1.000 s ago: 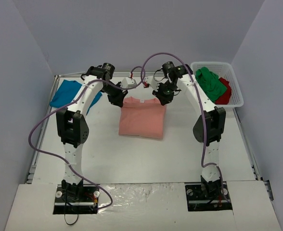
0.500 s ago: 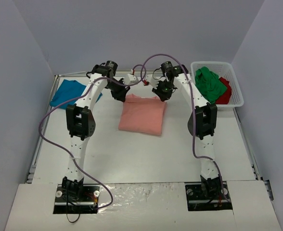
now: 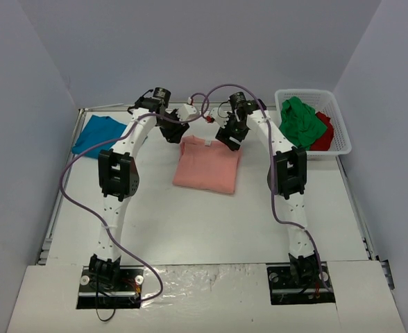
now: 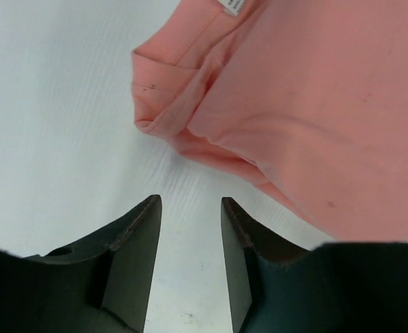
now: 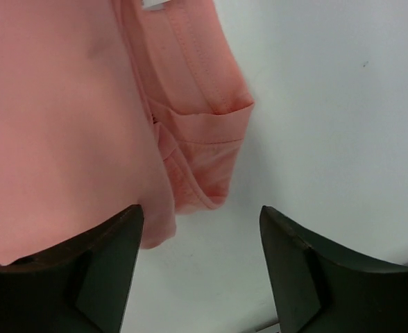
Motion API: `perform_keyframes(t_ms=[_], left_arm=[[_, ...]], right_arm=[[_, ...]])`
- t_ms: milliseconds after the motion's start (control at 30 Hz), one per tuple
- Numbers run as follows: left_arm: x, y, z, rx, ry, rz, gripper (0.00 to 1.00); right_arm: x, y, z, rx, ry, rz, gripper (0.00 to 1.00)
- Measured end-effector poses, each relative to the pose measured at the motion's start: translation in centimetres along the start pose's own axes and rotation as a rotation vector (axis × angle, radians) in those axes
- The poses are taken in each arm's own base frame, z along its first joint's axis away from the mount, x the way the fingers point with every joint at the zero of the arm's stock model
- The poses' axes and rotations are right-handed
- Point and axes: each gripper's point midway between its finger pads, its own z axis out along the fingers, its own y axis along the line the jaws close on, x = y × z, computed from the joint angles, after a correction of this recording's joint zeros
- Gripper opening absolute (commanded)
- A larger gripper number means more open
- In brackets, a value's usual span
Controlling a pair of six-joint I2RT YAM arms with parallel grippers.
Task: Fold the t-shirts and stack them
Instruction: Fold the long partially folded tshirt into a neat square
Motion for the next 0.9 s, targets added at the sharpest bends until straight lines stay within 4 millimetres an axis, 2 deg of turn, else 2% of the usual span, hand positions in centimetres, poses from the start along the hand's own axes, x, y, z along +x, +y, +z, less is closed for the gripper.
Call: perform_keyframes(t_ms=[67,100,167,200,267,367,467,533,600,667,767,833,900], left_arm=[[-0.1,0.5,0.0,-0.025,-0.001,-0.006,0.39],[-0.2,0.7,0.0,-0.035,-0.003,-0.01,0.39],[0.2,0.5,-0.2,-0.047,0.004,-0.029,0.38],[0.3,0.3,-0.5,-0.054,0.007,-0.038,0.39],[1.1,-0.5,-1.7,-0.074,0.025,-0.064,0.39],[1.5,-2.3,-5.1,-0.117,0.02,-0.085,0.56],[0.7,-3.9,-9.5,-0.192,-0.042,-0.082,0.76],[0.3,-5.1,-12.6,-0.245,-0.094,-0.084,0.82],[0.7,-6.0,-14.8,-0.285,-0.131,-0.107,0.87],[1.9,-6.4,-16.3,-0.311,-0.143,-0.147,0.9],[4.6,-6.4,-16.6,-0.313,-0.13,-0.24,0.92],[7.1,-6.3,-16.2,-0.301,-0.114,-0.331,0.92],[10.1,-6.2,-16.1,-0.297,-0.092,-0.44,0.93]], right_arm=[[-0.1,-0.5,0.3,0.026,-0.005,0.018,0.78],[-0.3,-0.7,0.4,0.037,-0.012,0.022,0.88],[-0.5,-1.1,0.3,0.062,-0.023,0.032,0.9],[-0.5,-1.1,0.1,0.076,-0.025,0.036,1.0],[-0.4,-1.1,-0.6,0.101,-0.024,0.052,1.0],[-0.3,-1.2,-3.1,0.17,-0.025,0.092,1.0],[-0.7,-1.8,-6.5,0.259,-0.051,0.138,1.0],[-1.0,-1.6,-8.7,0.302,-0.081,0.18,1.0],[-1.0,-0.9,-10.2,0.317,-0.104,0.223,1.0],[-1.0,0.4,-10.6,0.312,-0.118,0.262,1.0],[-1.2,4.0,-9.1,0.253,-0.091,0.26,1.0],[-2.1,7.7,-7.3,0.193,-0.062,0.207,1.0],[-3.8,12.9,-5.7,0.112,-0.036,0.115,1.0]])
